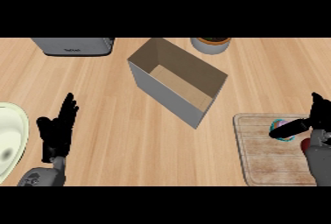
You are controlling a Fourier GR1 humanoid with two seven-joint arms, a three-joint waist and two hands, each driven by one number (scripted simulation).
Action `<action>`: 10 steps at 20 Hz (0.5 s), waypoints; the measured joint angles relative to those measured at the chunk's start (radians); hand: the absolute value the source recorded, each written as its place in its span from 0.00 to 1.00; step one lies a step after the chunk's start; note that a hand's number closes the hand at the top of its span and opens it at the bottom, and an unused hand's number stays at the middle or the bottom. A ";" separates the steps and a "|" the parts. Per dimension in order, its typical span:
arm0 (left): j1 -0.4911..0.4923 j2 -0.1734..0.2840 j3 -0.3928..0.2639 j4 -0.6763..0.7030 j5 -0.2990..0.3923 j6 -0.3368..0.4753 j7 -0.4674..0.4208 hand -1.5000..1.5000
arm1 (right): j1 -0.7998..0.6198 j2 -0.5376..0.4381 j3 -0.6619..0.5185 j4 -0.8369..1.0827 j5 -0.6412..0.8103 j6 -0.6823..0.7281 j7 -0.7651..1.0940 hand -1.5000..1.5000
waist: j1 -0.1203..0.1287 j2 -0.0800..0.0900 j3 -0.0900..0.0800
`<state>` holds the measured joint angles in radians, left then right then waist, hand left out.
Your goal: Pick the cupcake from the cutting board and place it in the cardboard box
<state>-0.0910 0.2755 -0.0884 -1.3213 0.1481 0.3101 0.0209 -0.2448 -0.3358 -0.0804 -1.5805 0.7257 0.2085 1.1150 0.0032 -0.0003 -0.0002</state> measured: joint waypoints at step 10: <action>0.014 -0.020 0.016 -0.005 -0.017 -0.022 -0.004 0.50 | -0.029 0.028 -0.037 0.107 0.042 0.012 -0.042 0.00 | 0.000 0.000 0.000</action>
<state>-0.0766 0.2552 -0.0722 -1.3258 0.1311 0.2879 0.0170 -0.2736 -0.3076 -0.1174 -1.4738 0.7672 0.2201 1.0727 0.0032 -0.0001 -0.0003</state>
